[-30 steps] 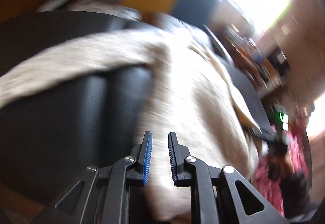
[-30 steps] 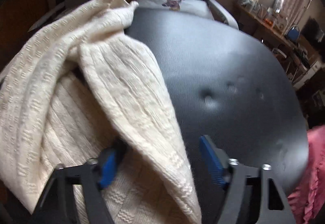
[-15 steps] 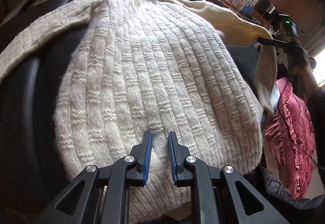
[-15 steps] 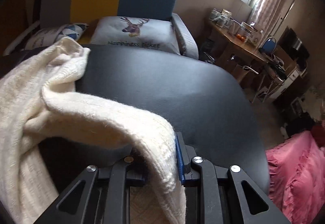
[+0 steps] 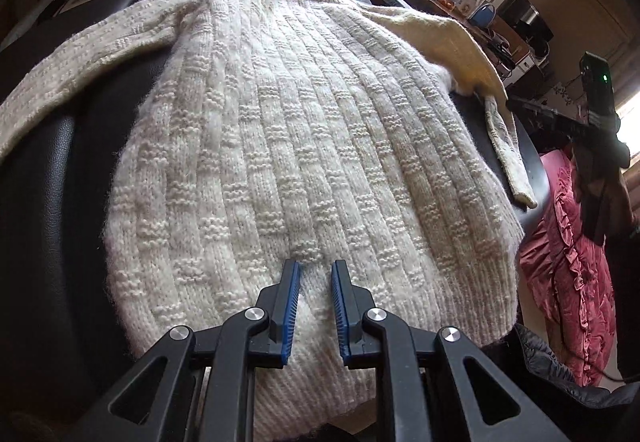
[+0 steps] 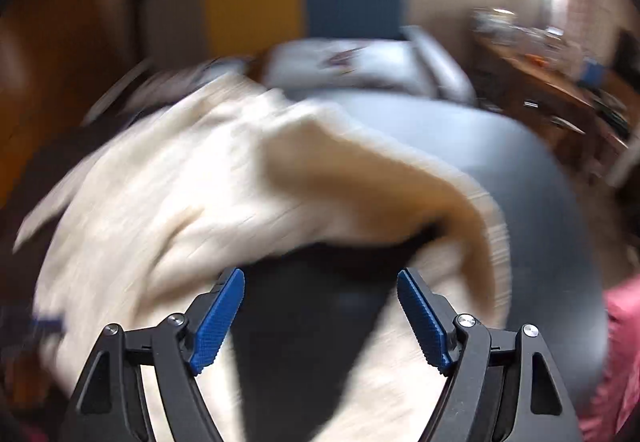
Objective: Fold clothes
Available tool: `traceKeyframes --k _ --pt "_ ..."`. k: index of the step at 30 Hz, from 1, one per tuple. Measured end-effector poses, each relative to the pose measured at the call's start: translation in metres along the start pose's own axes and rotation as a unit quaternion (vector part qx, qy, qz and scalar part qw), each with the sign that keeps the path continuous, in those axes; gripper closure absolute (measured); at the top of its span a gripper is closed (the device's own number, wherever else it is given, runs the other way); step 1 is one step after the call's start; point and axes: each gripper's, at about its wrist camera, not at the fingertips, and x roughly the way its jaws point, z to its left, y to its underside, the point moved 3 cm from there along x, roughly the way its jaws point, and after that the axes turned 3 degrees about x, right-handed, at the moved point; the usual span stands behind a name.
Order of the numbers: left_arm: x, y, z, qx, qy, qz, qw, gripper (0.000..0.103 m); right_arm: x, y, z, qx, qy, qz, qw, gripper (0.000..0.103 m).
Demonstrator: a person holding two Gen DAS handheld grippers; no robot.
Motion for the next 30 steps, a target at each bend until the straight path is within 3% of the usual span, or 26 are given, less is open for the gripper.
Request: traceKeyframes --k 3,5,7,8,9,10,11,13,17,21,26,28,29,30 --pt "-0.001 0.000 0.000 0.000 0.001 -0.003 1.0000 0.087 0.023 0.029 0.050 -0.042 -0.026 0.048 0.998 0.036" --pt "-0.001 0.001 0.001 -0.002 0.002 -0.005 1.0000 0.087 0.041 0.047 0.064 -0.059 0.009 0.064 0.996 0.036" --pt "-0.002 0.005 0.001 -0.005 0.004 -0.009 0.9999 0.087 0.046 0.053 0.068 -0.053 0.017 0.067 0.996 0.036" --pt "-0.003 0.008 0.000 -0.007 0.006 -0.011 0.9999 0.087 0.046 0.055 0.069 -0.049 0.016 0.066 0.997 0.043" --pt "-0.003 0.009 0.001 -0.009 0.008 -0.013 0.9999 0.087 0.046 0.057 0.072 -0.047 0.010 0.066 0.997 0.061" --pt "-0.003 0.010 0.001 -0.012 0.010 -0.014 0.9998 0.087 0.043 0.058 0.075 -0.052 0.003 0.067 0.996 0.070" --pt "-0.004 0.010 0.002 -0.015 0.012 -0.015 0.9997 0.087 0.040 0.059 0.080 -0.065 0.008 0.070 0.995 0.086" --pt "-0.005 0.010 0.007 -0.021 0.013 -0.014 0.9996 0.087 0.033 0.061 0.084 -0.095 0.030 0.077 0.992 0.090" --pt "-0.017 0.024 0.003 -0.030 0.016 -0.016 0.9993 0.087 0.016 0.067 0.058 -0.104 0.105 0.084 0.985 0.090" --pt "-0.035 0.016 0.012 -0.041 0.012 -0.044 0.9981 0.087 0.007 0.085 0.024 -0.045 0.105 0.092 0.989 0.088" --pt "-0.085 -0.002 0.071 -0.087 -0.019 -0.111 0.9898 0.081 -0.026 0.072 0.018 0.001 0.092 0.045 0.995 0.074" --pt "-0.083 -0.007 0.091 -0.103 -0.029 -0.113 0.9878 0.081 -0.043 0.059 0.027 0.011 0.067 0.009 0.998 0.053" --pt "-0.078 -0.009 0.094 -0.101 -0.024 -0.109 0.9886 0.081 -0.048 0.053 0.037 0.014 0.042 -0.004 0.999 0.036" --pt "-0.072 -0.012 0.096 -0.099 -0.019 -0.105 0.9894 0.081 -0.049 0.048 0.048 0.014 0.020 -0.012 1.000 0.030"
